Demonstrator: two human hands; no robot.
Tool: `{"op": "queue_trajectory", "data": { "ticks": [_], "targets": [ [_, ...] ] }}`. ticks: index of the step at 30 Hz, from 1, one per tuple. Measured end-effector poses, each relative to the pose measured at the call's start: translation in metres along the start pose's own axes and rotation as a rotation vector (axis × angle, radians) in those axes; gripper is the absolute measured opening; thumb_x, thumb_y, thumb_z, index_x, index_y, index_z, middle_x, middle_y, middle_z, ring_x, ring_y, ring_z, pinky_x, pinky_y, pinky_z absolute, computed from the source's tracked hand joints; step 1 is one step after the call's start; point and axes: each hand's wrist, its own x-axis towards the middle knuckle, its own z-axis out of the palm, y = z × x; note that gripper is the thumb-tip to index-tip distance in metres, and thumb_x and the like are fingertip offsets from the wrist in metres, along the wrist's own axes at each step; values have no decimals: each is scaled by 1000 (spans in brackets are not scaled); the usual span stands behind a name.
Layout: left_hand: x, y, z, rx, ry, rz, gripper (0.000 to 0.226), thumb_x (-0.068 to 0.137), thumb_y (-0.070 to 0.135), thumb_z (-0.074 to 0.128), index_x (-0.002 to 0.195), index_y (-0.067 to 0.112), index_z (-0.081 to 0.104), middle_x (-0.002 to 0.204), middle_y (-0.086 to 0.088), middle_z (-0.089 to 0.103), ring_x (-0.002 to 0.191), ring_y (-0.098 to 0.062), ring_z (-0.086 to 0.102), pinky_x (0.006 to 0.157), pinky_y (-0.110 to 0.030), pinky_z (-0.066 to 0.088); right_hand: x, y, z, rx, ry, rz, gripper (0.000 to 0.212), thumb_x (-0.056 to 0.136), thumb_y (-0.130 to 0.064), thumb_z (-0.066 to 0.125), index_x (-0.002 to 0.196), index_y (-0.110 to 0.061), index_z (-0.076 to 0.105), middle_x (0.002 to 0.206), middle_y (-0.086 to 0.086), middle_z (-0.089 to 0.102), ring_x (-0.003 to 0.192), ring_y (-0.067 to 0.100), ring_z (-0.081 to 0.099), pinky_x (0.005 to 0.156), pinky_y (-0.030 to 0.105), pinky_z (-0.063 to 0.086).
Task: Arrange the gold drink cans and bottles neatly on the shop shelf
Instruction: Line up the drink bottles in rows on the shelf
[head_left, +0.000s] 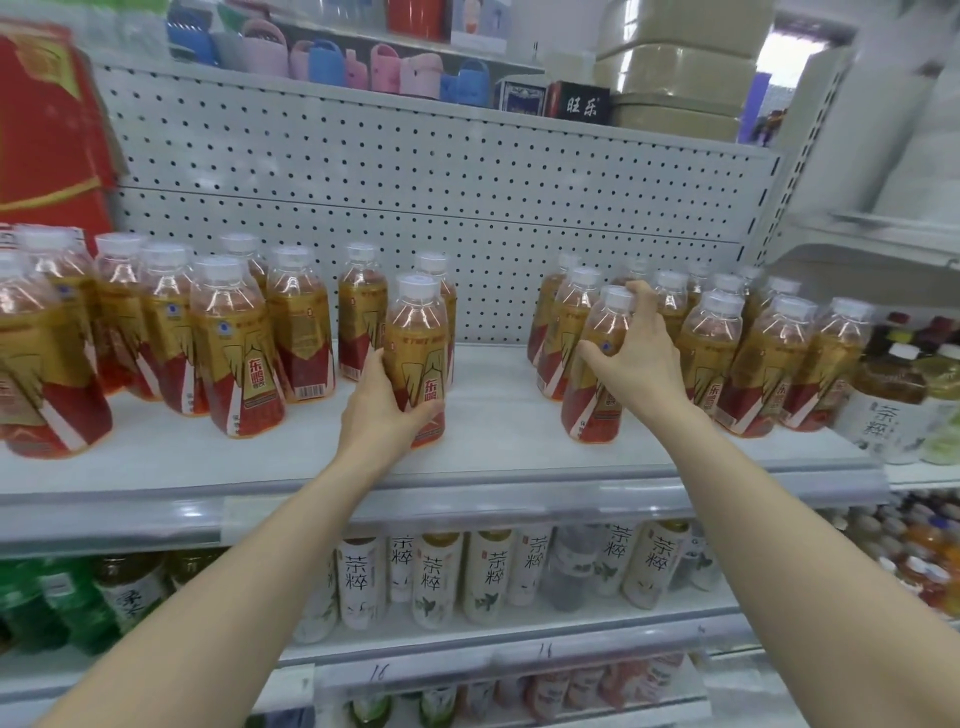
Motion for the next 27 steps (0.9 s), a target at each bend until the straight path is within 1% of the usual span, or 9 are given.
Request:
{"op": "queue_trajectory", "data": {
  "ticks": [2,4,6,8,11,15,20,24,27],
  "targets": [
    [0,-1,-3,11,8,-2,81,78,35,80,141,18,32,131,-1,58,118,-23,56,98,-43,49,2,-4,-1,-76,25,-13,76,84,-35,67,146,-24,25,137,12,44,110,34,55,89,43,45],
    [2,-5,-7,17,20,-7,83,77,37,81,142,19,32,129,1,58,117,-22,57,97,-42,49,6,-12,0,-192,146,-117,71,82,-34,67,141,-14,33,141,14,39,129,34,41,105,47,40],
    [4,-9,-10,29,41,-13,81,77,38,80,140,20,34,127,2,58,116,-21,57,96,-43,50,7,-26,4,-262,266,-279,63,83,-30,65,137,-9,40,139,16,40,135,36,35,113,48,32],
    [7,-13,-14,28,60,-27,78,76,38,81,137,20,35,127,2,58,116,-21,57,97,-44,50,7,-44,15,-237,294,-408,57,85,-22,64,135,-7,43,137,17,44,135,36,37,114,47,32],
    [13,-17,-17,5,76,-43,76,77,34,81,136,20,36,125,4,58,114,-21,58,96,-44,50,6,-67,43,-89,144,-466,59,87,-14,64,141,-9,42,138,12,45,129,29,43,108,44,40],
    [19,-22,-21,-9,83,-41,72,79,31,79,136,20,36,119,8,56,112,-16,56,92,-36,48,13,-82,83,118,-155,-282,72,94,-21,64,153,-19,24,152,5,38,129,21,47,99,33,42],
    [28,-27,-23,-32,51,-38,72,80,31,79,137,24,36,120,11,56,110,-10,54,90,-29,45,32,-95,121,334,-352,-99,91,87,-29,74,156,-26,14,150,5,42,134,24,46,108,49,43],
    [33,-29,-23,-39,41,-38,71,80,30,79,137,25,36,118,12,56,108,-8,54,87,-26,43,41,-102,140,448,-457,-79,90,84,-26,76,153,-26,18,134,-2,56,120,20,55,100,40,48],
    [37,-32,-24,-41,34,-49,75,78,30,81,137,23,37,123,8,59,111,-11,56,93,-31,48,49,-102,148,524,-485,-54,83,80,-24,79,144,-31,26,119,-5,61,109,21,63,95,44,54]
  ]
}}
